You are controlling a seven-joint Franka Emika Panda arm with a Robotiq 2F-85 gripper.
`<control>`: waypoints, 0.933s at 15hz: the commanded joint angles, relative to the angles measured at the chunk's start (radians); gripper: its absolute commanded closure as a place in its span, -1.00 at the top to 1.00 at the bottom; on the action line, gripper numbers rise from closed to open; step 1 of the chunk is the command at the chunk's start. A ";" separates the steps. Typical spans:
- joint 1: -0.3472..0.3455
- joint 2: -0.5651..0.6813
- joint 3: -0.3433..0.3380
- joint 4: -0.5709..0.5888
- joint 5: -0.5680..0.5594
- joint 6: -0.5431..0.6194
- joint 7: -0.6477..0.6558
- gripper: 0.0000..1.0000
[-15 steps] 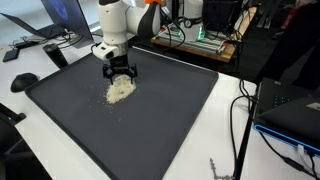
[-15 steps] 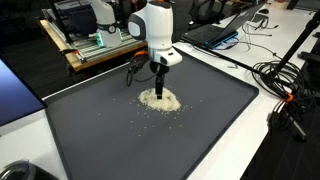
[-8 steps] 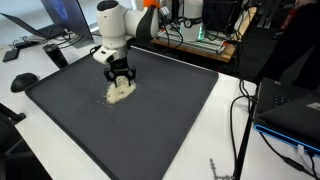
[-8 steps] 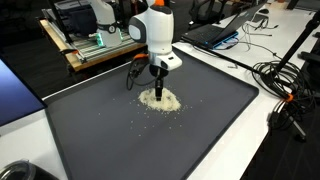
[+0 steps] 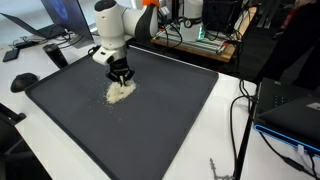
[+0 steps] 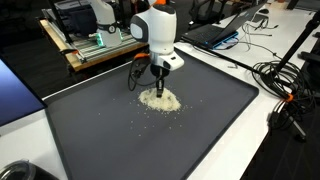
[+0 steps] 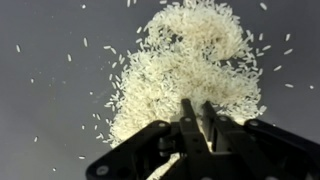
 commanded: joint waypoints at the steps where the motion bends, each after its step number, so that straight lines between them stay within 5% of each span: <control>1: -0.019 0.014 0.014 0.022 -0.006 -0.026 -0.038 -0.94; 3: -0.014 0.011 0.010 0.020 -0.009 -0.030 -0.041 -0.82; 14: -0.017 0.006 0.012 0.014 -0.003 -0.023 -0.057 -0.83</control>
